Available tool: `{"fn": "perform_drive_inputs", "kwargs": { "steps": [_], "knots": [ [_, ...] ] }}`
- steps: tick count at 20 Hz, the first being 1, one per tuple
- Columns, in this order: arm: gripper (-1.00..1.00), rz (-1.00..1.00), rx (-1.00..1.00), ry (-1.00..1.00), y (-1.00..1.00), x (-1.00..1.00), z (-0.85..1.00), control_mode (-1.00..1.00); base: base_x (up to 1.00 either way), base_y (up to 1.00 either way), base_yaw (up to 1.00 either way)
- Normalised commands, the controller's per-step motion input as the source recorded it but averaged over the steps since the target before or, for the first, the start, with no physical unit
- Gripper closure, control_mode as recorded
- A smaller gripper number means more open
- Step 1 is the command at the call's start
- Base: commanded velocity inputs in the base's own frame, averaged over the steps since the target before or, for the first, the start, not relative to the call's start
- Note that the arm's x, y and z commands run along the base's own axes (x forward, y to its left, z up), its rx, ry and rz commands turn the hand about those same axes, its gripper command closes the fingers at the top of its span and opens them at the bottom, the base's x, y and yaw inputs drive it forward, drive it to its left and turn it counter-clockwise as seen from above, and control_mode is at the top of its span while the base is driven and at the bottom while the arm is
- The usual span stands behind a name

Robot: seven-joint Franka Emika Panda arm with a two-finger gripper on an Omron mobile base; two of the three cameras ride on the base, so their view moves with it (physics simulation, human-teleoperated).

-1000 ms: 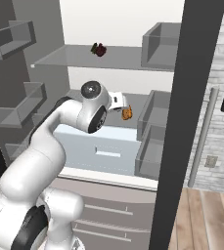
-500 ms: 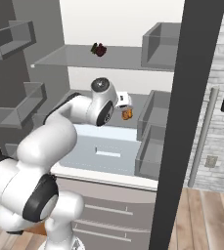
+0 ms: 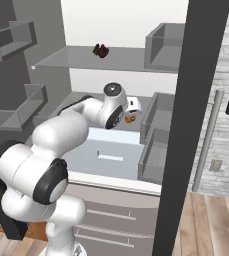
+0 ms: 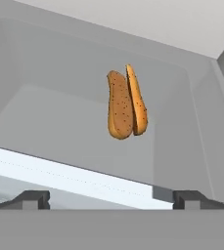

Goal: Move the grapes and hotdog bun from the second highest shelf to the top shelf to make space. Then, place the pitcher from the counter on the cleared second highest shelf.

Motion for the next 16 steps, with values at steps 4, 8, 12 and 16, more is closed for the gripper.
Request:
{"fn": "perform_drive_inputs", "kwargs": {
  "steps": [4, 8, 12, 16],
  "knots": [
    [-1.00, 0.00, 0.00, 0.00, 0.00, 0.41, -0.39, -1.00, 0.00, 0.00, 0.00],
    [-1.00, 0.00, 0.00, 0.00, -0.04, 0.47, -0.14, -1.00, 0.00, 0.00, 0.00],
    [-1.00, 0.00, 0.00, 0.02, -0.08, 0.52, -0.05, -1.00, 0.00, 0.00, 0.00],
    [-1.00, 0.00, 0.00, 0.01, -0.14, 0.46, -0.10, -1.00, 0.00, 0.00, 0.00]
  ]
}}
